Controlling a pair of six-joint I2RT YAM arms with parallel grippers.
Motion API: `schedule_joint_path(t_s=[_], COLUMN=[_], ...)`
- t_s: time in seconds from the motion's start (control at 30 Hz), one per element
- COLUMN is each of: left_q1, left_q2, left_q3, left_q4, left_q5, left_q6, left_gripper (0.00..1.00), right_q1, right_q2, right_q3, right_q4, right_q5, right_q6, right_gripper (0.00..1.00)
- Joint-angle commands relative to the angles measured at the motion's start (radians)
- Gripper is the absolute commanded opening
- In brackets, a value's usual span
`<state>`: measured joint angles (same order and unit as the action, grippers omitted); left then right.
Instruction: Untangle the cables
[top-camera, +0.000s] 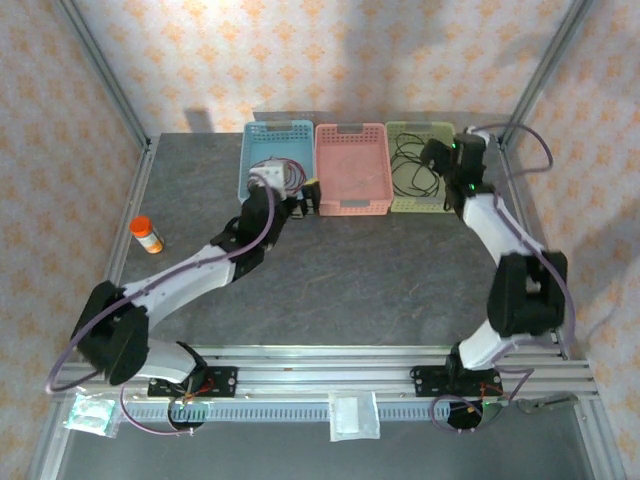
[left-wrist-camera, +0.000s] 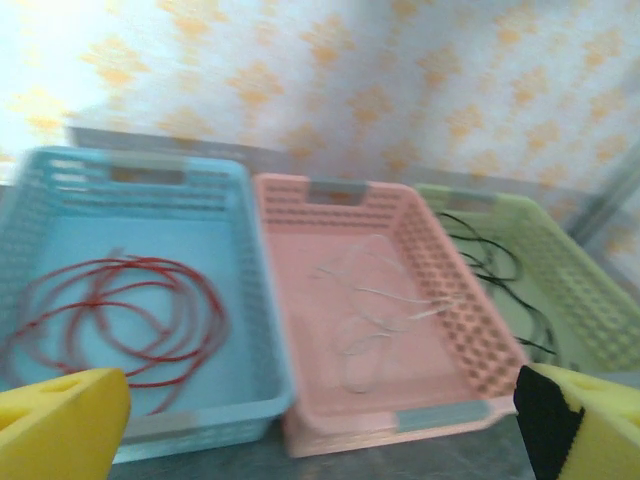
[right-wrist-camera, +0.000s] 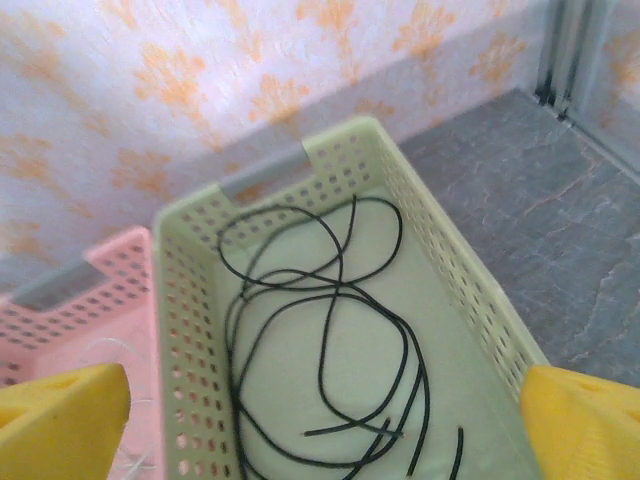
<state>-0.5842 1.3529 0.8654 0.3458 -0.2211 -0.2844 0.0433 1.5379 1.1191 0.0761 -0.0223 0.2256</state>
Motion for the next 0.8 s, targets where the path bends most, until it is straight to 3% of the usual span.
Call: schedule_joint_path(t_s=[0.0,0.07,0.13,0.2,0.27,0.37,0.57,0.63,0.7,0.77], left_q1=[0.050,0.092,0.122,0.179,0.248,0.302,0.347,0.377,0.421,0.454], left_q2=[-0.100,-0.156,-0.208,-0.250,-0.266,-0.235,-0.050,0.021,0.068,0.125], left_q3=[-0.144,-0.248,-0.389,-0.542,-0.615,-0.626,-0.660,-0.662,-0.652,-0.692], left_q4=[0.169,0.247,0.403,0.598,0.658,0.617,0.839,0.922,0.902,1.028], left_q5=[-0.144,-0.146,-0.176,-0.129,-0.128,-0.196,-0.241,-0.196,-0.128,-0.068], left_q6=[0.071,0.119,0.200,0.270,0.242,0.274,0.390,0.409,0.363,0.352], left_gripper=[0.99,0.99,0.99,0.99,1.00,0.99,1.00,1.00,1.00,1.00], right_q1=[0.004,0.004,0.003,0.001,0.001,0.001,0.001,0.000,-0.003,-0.005], right_q2=[-0.166,-0.268,-0.347,-0.397,-0.398,-0.365,-0.231,-0.186,-0.147,-0.116], right_q3=[-0.242,-0.394,-0.536,-0.652,-0.706,-0.732,-0.794,-0.819,-0.844,-0.851], right_q4=[0.288,0.390,0.488,0.570,0.595,0.595,0.780,0.869,0.963,1.022], right_q5=[0.026,0.081,0.158,0.160,0.159,0.158,0.097,0.085,0.042,0.009], right_q6=[0.058,0.082,0.105,0.061,0.021,-0.049,-0.214,-0.234,-0.260,-0.271], right_gripper=[1.00,1.00,1.00,1.00,1.00,1.00,1.00,1.00,1.00,1.00])
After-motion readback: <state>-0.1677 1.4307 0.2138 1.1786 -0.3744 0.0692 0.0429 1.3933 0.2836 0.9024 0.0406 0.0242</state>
